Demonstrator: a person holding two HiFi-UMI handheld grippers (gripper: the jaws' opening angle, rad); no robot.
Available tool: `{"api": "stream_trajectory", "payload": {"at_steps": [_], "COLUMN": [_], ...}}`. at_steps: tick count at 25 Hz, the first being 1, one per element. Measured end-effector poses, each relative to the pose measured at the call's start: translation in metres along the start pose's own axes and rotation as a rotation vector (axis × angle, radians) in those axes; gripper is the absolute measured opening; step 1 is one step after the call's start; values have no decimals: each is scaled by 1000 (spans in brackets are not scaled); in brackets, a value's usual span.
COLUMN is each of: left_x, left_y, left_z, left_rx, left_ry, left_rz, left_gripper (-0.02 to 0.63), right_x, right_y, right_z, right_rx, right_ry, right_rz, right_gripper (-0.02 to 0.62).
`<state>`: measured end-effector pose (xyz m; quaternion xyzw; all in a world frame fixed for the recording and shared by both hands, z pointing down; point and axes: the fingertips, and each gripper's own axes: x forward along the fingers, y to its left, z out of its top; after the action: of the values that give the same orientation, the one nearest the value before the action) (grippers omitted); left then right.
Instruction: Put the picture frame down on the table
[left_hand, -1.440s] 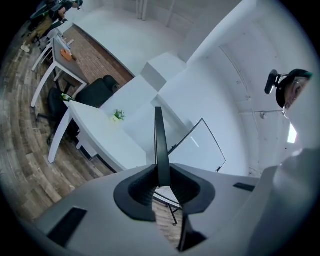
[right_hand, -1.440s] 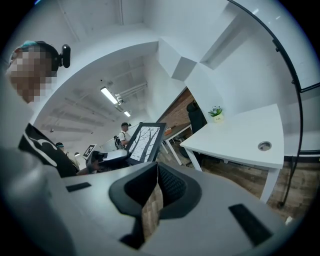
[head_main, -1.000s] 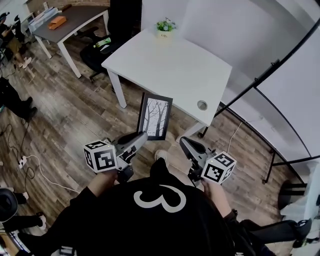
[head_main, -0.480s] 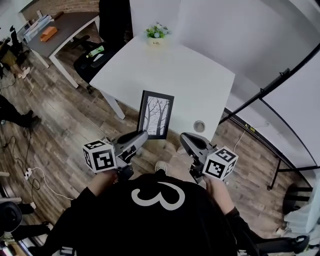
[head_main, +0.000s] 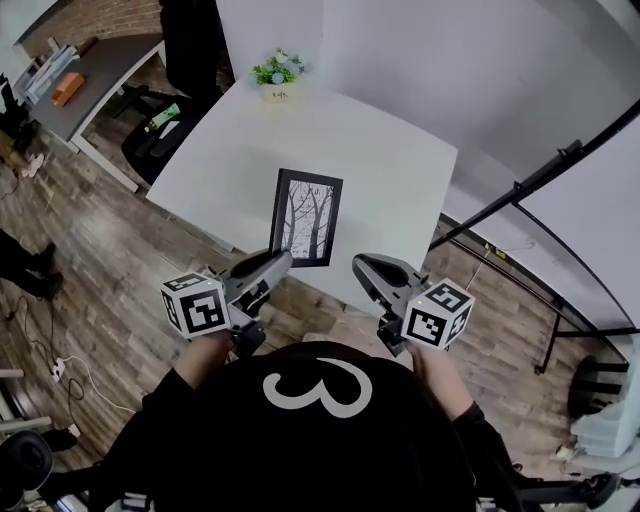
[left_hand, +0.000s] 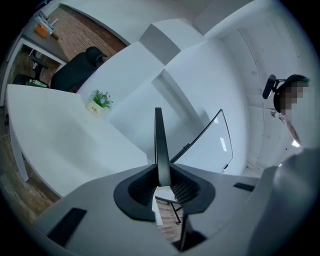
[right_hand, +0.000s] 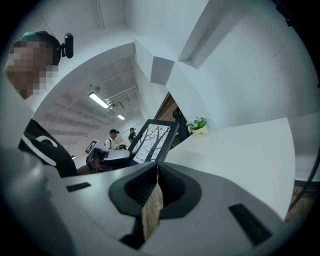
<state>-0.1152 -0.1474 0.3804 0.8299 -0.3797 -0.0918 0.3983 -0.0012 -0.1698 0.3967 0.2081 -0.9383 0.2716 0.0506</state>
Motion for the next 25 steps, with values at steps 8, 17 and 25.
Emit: {"api": "stream_trajectory", "payload": {"at_steps": [8, 17, 25], "left_x": [17, 23, 38], "left_y": [19, 29, 62], "left_z": [10, 9, 11], "left_rx": [-20, -42, -61], "left_ry": [15, 77, 143], "left_rz": [-10, -36, -18], "left_gripper": [81, 81, 81], "right_x": [14, 18, 27], "right_y": [-21, -28, -48], "right_z": [-2, -8, -8], "right_rx": [3, 41, 94], "right_ry": [9, -8, -23], "right_rz": [-19, -61, -95], "right_gripper": [23, 23, 23]}}
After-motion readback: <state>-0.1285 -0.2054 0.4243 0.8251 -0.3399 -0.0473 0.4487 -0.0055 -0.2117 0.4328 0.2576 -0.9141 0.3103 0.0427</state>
